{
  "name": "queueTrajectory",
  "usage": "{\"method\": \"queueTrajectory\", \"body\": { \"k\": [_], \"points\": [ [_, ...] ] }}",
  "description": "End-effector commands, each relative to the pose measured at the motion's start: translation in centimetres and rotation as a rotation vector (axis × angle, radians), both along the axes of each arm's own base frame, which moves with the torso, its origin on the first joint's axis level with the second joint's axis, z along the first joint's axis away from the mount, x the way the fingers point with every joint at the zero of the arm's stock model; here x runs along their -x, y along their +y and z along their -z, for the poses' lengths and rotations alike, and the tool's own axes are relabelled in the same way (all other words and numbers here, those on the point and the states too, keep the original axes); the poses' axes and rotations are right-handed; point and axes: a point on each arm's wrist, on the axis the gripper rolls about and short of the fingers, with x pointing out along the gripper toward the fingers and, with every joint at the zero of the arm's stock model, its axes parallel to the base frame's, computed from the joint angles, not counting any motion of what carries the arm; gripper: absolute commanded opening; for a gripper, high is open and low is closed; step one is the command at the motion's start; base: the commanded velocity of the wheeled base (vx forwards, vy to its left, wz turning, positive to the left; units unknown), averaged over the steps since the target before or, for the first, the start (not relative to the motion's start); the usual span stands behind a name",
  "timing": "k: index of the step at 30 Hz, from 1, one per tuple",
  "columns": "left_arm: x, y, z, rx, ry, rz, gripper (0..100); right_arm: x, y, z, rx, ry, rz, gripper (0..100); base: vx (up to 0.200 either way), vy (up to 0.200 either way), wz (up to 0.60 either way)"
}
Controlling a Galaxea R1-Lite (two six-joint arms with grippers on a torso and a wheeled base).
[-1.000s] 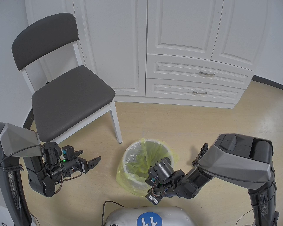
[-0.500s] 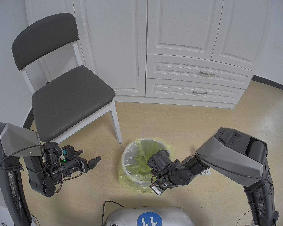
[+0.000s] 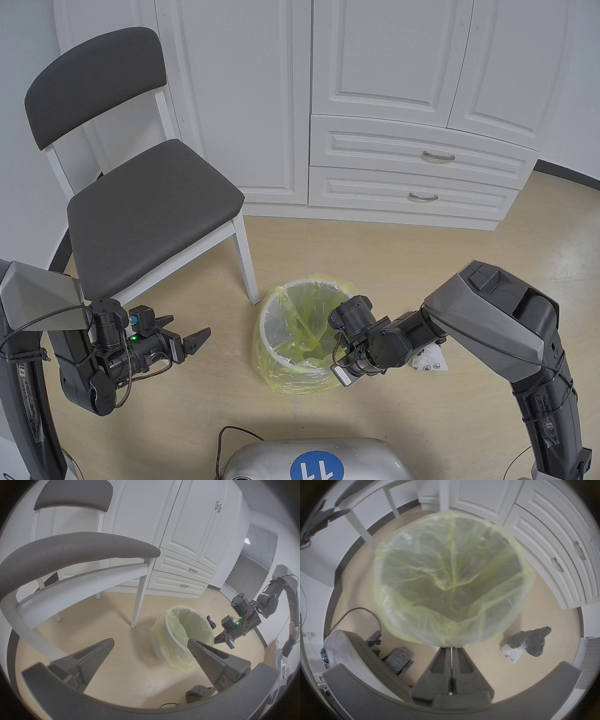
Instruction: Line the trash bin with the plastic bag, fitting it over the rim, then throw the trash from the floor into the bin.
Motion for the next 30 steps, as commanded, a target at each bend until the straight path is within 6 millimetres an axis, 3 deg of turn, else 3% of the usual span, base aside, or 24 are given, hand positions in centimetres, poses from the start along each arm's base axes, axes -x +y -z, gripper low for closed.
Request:
{"method": "queueTrajectory", "body": {
  "k": [1,7,10,15,24,30],
  "points": [
    [0.0,0.0,0.1,0.000,0.001,-0.002,100,-1.2,-1.7,0.1,-0.001,-0.010,0.049,0,0.000,0.000,0.00],
    [-0.1,0.0,0.4,-0.001,0.009,0.000,100,-2.8,-4.3,-1.0,-0.046,-0.072,0.113,0,0.000,0.000,0.00],
    [-0.1,0.0,0.4,-0.002,0.008,0.000,100,-2.8,-4.5,-1.2,-0.053,-0.079,0.116,0,0.000,0.000,0.00],
    [-0.3,0.0,0.6,-0.002,0.013,-0.001,100,-2.4,-6.9,-1.6,-0.094,-0.140,0.155,0,0.000,0.000,0.00],
    [0.1,-0.1,0.8,-0.004,0.026,0.005,100,-1.0,-10.6,0.1,-0.265,-0.264,0.194,0,0.000,0.000,0.00],
    [0.3,-0.7,1.5,-0.009,0.053,0.022,100,-1.4,-12.3,1.5,-0.308,-0.257,0.208,0,0.000,0.000,0.00]
  ]
}}
